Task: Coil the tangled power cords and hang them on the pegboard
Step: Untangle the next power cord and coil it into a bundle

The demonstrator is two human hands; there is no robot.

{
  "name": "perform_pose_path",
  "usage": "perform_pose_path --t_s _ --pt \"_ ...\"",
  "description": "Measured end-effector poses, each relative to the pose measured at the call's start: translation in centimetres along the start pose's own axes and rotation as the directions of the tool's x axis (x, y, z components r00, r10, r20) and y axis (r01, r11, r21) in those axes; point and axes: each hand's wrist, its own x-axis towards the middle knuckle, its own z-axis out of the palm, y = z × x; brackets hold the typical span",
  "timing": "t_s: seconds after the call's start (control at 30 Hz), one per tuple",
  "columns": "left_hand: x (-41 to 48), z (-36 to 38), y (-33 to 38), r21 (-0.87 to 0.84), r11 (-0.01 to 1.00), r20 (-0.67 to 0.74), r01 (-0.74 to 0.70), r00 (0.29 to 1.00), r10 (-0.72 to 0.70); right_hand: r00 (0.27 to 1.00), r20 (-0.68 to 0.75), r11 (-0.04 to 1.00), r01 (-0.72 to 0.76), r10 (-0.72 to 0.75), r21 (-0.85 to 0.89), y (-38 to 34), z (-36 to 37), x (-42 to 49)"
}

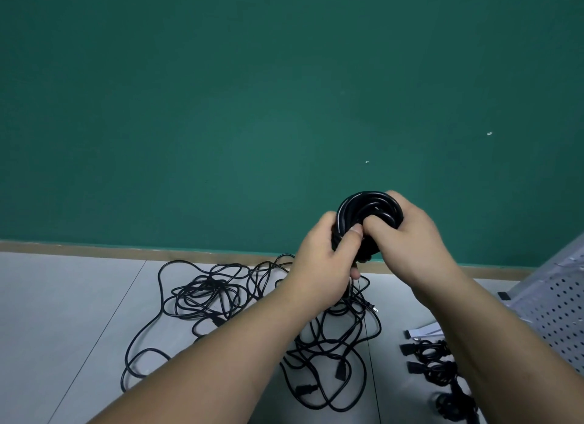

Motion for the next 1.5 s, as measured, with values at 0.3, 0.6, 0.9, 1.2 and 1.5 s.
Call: perform_pose_path --t_s 0.3,0.6,0.9,1.2,1.5 --pt "-0.3 0.2 0.5 0.133 0.991 -0.049 0.005 0.999 0.001 1.0 -0.016 0.983 0.019 -0.022 -0.182 0.3 -0.4 0.0" --pt "-0.9 0.5 0.1 0.258 0.966 -0.131 -0.008 0.99 0.044 0.998 0.068 0.998 -0.013 0.017 -0.054 0.9 -0.4 0.0" --pt "-1.0 0.5 0.4 0.114 0.991 -0.118 0.073 0.991 -0.059 0.979 0.197 0.993 -0.075 0.055 0.094 1.8 -0.7 0.5" --pt "-0.3 0.3 0.8 -0.13 0.983 -0.073 0.129 0.988 -0.139 0.966 0.248 0.902 -0.167 0.069 0.399 2.0 0.1 0.0" --pt "-0.9 0.4 1.4 -0.228 0.968 -0.059 0.11 0.99 -0.126 0.955 0.292 0.942 -0.058 -0.043 0.33 1.5 0.0 0.6"
